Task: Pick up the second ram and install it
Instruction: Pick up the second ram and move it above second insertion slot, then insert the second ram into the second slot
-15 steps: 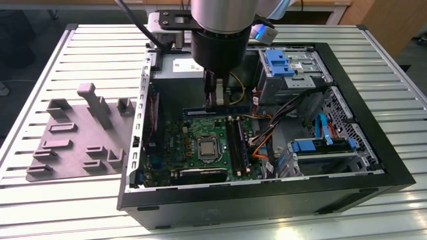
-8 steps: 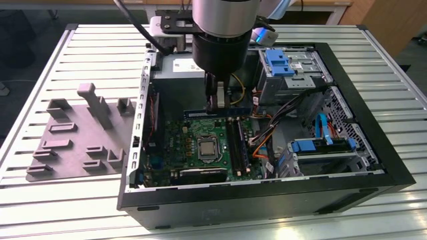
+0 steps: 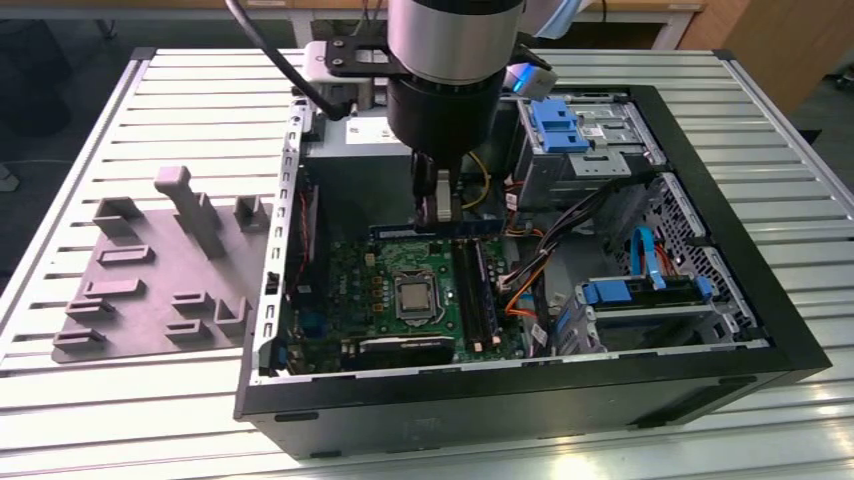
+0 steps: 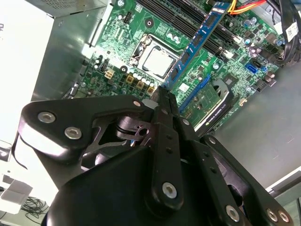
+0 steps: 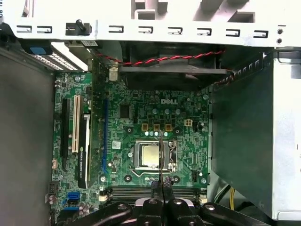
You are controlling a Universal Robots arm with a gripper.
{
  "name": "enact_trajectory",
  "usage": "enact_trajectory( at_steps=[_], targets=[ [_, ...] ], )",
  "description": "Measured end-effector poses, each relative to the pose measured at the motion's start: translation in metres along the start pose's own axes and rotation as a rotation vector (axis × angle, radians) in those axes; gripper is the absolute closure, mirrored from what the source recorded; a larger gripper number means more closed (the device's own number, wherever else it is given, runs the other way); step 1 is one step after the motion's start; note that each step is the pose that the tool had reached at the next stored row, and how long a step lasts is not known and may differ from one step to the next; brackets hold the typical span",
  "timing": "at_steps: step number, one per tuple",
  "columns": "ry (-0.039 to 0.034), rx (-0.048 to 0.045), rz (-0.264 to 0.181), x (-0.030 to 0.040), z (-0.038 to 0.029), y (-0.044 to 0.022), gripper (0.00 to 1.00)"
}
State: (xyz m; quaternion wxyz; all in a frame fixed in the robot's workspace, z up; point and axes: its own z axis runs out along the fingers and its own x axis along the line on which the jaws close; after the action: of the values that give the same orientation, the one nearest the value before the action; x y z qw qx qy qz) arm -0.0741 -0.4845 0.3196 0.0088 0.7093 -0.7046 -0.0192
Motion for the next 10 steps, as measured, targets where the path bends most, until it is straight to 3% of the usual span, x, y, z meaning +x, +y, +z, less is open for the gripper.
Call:
enact_trajectory(
  at_steps=[10],
  targets=[
    [0.0001,-0.0001,0.0,0.0001,0.001,-0.0001,0.88]
  ],
)
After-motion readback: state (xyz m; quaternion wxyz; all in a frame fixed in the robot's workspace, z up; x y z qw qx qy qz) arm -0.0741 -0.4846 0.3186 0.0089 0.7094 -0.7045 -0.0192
